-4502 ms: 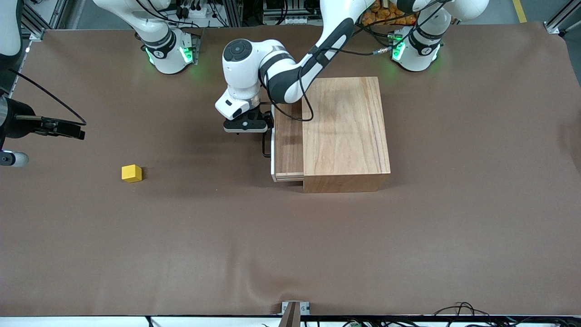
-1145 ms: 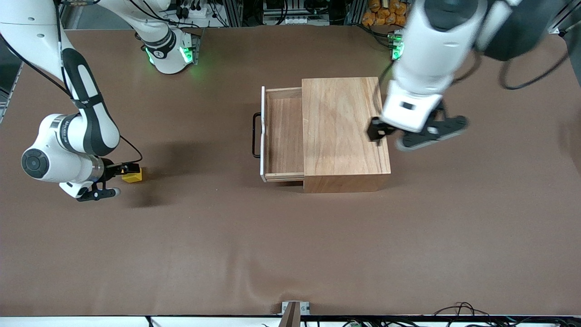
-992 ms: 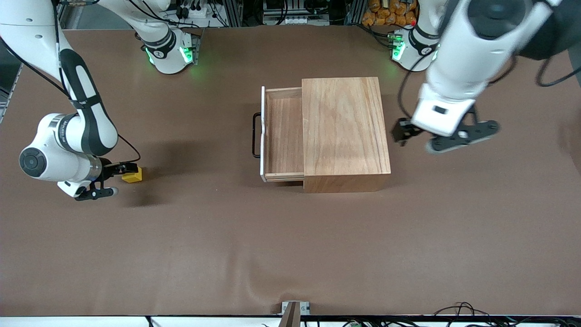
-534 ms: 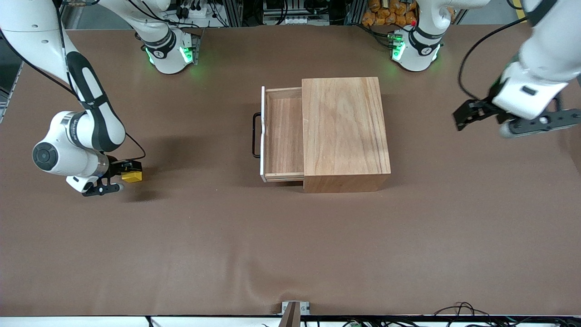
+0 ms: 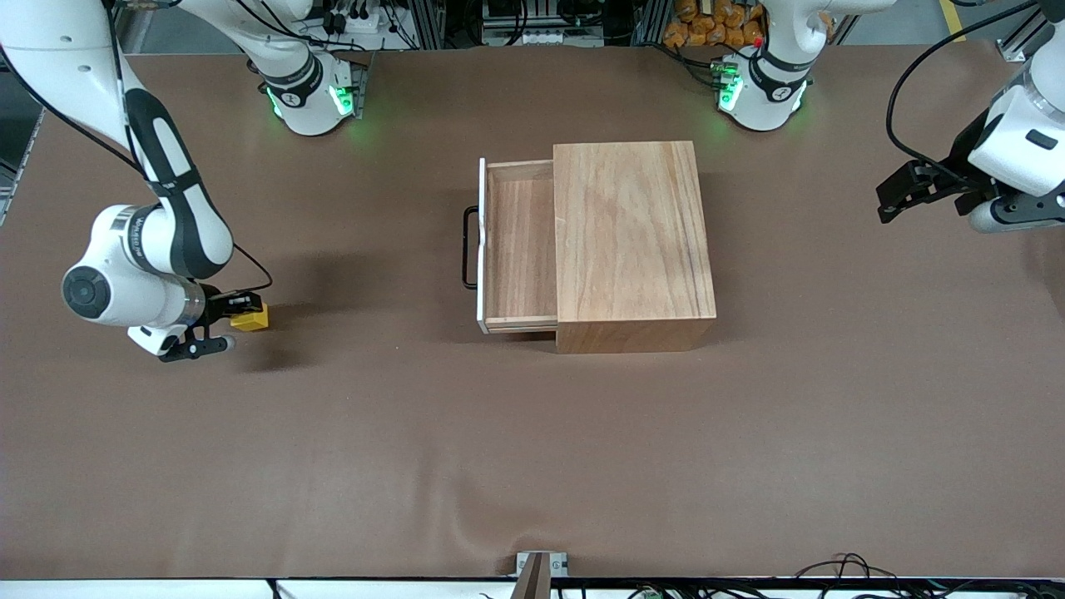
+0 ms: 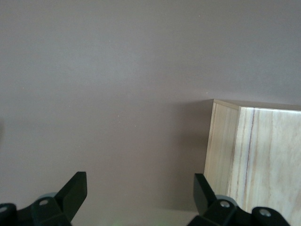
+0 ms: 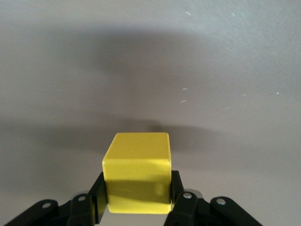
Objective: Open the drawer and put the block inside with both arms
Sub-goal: 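Carry the yellow cube with the right gripper over the open drawer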
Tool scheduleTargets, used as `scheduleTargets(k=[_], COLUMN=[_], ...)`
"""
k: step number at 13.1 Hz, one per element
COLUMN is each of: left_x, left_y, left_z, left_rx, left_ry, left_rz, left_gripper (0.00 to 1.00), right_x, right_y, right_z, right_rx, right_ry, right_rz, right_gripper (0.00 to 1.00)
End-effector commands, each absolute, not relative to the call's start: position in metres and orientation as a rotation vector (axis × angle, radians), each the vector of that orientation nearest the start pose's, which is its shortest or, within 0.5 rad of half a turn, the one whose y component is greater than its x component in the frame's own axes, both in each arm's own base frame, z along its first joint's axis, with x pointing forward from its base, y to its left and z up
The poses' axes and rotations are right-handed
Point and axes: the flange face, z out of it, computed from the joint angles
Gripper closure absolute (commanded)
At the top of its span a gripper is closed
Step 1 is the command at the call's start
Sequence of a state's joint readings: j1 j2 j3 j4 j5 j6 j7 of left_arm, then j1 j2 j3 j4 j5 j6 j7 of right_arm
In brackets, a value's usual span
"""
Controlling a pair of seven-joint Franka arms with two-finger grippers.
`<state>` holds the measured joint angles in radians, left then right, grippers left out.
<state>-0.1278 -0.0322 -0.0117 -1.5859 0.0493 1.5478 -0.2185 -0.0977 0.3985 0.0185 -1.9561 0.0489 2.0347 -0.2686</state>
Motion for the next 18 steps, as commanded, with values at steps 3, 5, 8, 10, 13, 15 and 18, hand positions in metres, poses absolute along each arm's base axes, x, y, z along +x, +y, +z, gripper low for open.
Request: scheduleTargets(k=[3, 5, 8, 10, 13, 15, 18], left_x=[0.532, 0.532, 0.533, 0.538, 0.536, 0.542, 0.546], left_y=[-0.072, -0.056, -0.042, -0.040, -0.033, -0.034, -0.034], left_z=[0.641, 0.641, 0.640, 0.637, 0.636, 0.632, 0.627], left_rx=[-3.114, -3.137, -3.139, -3.140, -3.139, -3.139, -3.133], left_ry=[-0.033, 0.074, 0.111, 0.104, 0.084, 0.084, 0.086], left_rz=[0.028, 0.048, 0.048, 0.031, 0.041, 0.034, 0.038], left_gripper=[0.00, 0.00, 0.00, 0.00, 0.00, 0.00, 0.00], right_x=[0.613, 0.603, 0.571, 0.544, 0.503, 0.492, 0.479], right_y=[0.105, 0.191, 0.290, 0.350, 0.426, 0.445, 0.476], right_z=[0.396, 0.426, 0.447, 0.447, 0.432, 0.422, 0.383], right_rx=[-2.900, -2.962, -3.001, -2.995, -3.014, -3.027, -3.050], right_ry=[-0.176, -0.064, 0.001, -0.042, 0.006, 0.031, 0.070], right_rz=[0.560, 0.548, 0.526, 0.479, 0.440, 0.434, 0.381], right_gripper=[1.00, 1.00, 1.00, 1.00, 1.00, 1.00, 1.00])
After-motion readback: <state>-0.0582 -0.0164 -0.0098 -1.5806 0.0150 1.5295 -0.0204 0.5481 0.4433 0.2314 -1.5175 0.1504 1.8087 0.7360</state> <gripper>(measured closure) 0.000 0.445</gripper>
